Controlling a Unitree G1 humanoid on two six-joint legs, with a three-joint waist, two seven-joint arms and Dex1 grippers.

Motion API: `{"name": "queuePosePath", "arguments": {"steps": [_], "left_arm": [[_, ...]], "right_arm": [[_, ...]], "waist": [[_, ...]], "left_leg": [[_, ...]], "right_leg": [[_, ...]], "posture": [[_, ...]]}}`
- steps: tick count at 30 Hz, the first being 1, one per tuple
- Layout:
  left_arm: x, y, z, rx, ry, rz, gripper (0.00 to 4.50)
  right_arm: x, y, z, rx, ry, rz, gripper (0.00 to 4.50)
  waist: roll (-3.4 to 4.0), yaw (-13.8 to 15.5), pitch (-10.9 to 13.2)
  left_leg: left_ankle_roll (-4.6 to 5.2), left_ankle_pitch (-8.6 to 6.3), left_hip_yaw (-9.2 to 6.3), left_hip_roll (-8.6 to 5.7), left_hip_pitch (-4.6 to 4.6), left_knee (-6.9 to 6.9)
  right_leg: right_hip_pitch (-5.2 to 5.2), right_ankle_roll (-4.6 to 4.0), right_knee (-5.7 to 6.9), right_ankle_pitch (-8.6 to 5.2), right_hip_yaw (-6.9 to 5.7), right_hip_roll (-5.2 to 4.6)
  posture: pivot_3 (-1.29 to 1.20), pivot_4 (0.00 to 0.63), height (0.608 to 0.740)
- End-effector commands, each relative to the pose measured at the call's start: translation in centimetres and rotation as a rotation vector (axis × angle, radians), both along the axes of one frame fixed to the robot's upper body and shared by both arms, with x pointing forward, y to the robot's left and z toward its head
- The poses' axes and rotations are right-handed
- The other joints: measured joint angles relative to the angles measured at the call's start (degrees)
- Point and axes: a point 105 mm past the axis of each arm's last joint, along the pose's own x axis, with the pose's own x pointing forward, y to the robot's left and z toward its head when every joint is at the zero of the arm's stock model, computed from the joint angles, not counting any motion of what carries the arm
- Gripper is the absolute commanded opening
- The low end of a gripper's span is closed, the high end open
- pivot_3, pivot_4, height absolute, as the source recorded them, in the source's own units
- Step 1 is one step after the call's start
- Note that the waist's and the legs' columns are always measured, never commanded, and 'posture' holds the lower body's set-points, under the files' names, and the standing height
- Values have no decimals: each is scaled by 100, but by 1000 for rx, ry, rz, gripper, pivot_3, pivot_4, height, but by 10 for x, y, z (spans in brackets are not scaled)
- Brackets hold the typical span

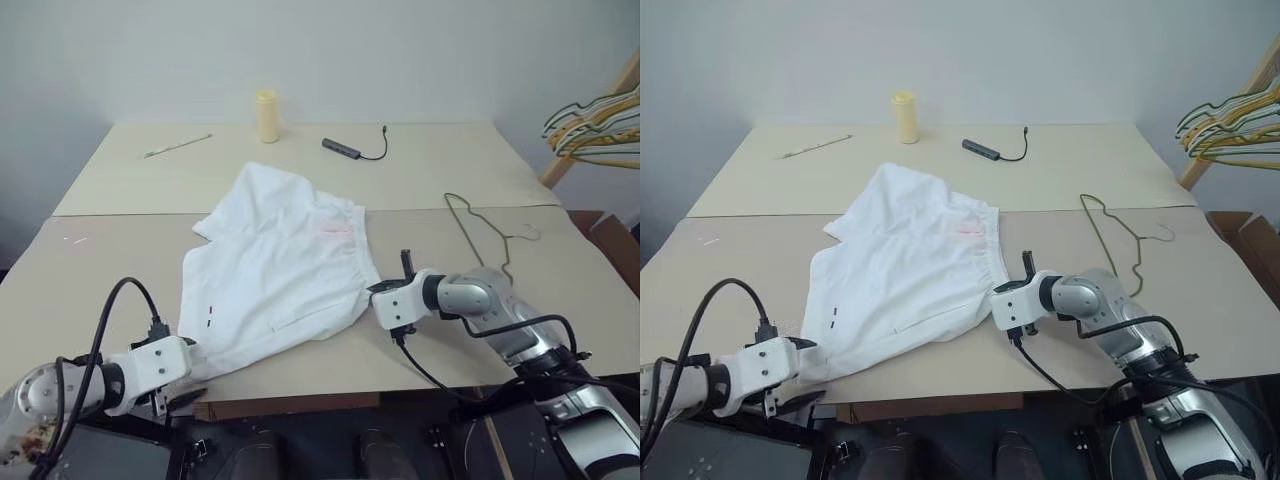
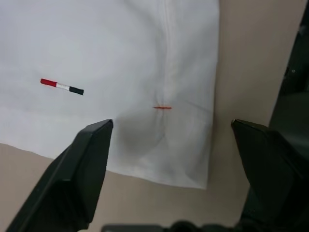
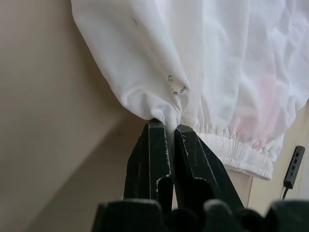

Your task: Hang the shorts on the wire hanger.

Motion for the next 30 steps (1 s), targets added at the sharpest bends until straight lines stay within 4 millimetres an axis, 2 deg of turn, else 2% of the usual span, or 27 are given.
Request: {"name": "queuePosePath", "arguments": {"steps": [1, 9, 10, 13, 16, 19, 24, 27, 30], "left_arm": [[5, 4, -2, 13, -11, 30, 2921], [6, 6, -3, 16, -10, 42, 218], [7, 6, -3, 16, -14, 41, 22], [1, -1, 2, -5, 0, -46, 22], [-22, -12, 9, -28, 84, -201, 22], [-46, -18, 14, -58, 175, -325, 22], [-71, -25, 18, -82, 254, -443, 22], [-80, -30, 19, -106, 284, -472, 22], [-83, -33, 20, -142, 310, -487, 22]], "right_arm": [[0, -3, 16, 29, -36, -4, 0], [-1, -9, 15, 21, -22, -17, 0], [-1, -11, 15, 17, -19, -20, 0], [-5, -20, 13, 0, -12, -26, 0], [-15, -31, 11, -12, 19, -12, 0], [-37, -35, 10, 0, 66, 72, 0], [-68, -48, 6, -19, 163, 133, 0], [-75, -57, 7, -43, 181, 133, 0], [-73, -62, 7, -42, 169, 105, 0]], "waist": [[0, -2, 0], [0, -13, 0], [0, -13, 0], [0, 2, 0], [0, -2, 0], [0, -7, 0], [0, -8, 0], [0, -14, 0], [0, -26, 0]], "left_leg": [[0, 0, 2, 0, -3, 0], [0, 1, 5, 1, -5, 0], [0, 1, 6, 1, -5, 0], [0, 1, 6, 1, -6, 0], [0, 1, 9, 0, -14, 0], [0, 0, 13, 1, -17, 0], [0, 0, 13, 3, -1, 0], [0, 1, 14, 4, 13, 3], [0, 1, 15, 6, 33, 3]], "right_leg": [[-6, 1, 1, 1, 0, -1], [-13, 1, 8, 1, 0, 0], [-13, 1, 8, 1, 0, -1], [-13, 1, 8, 1, 1, -1], [-18, 1, 3, 1, 1, -3], [-21, 0, -2, 0, 1, -5], [-10, -18, 1, -11, 1, -3], [1, -34, 1, -20, 1, -4], [5, -30, -1, -23, 1, -3]], "posture": [[15, 86, 740], [14, 86, 740], [14, 86, 740], [14, 89, 740], [14, 89, 740], [7, 92, 740], [-2, 96, 740], [-15, 100, 740], [-24, 102, 740]]}}
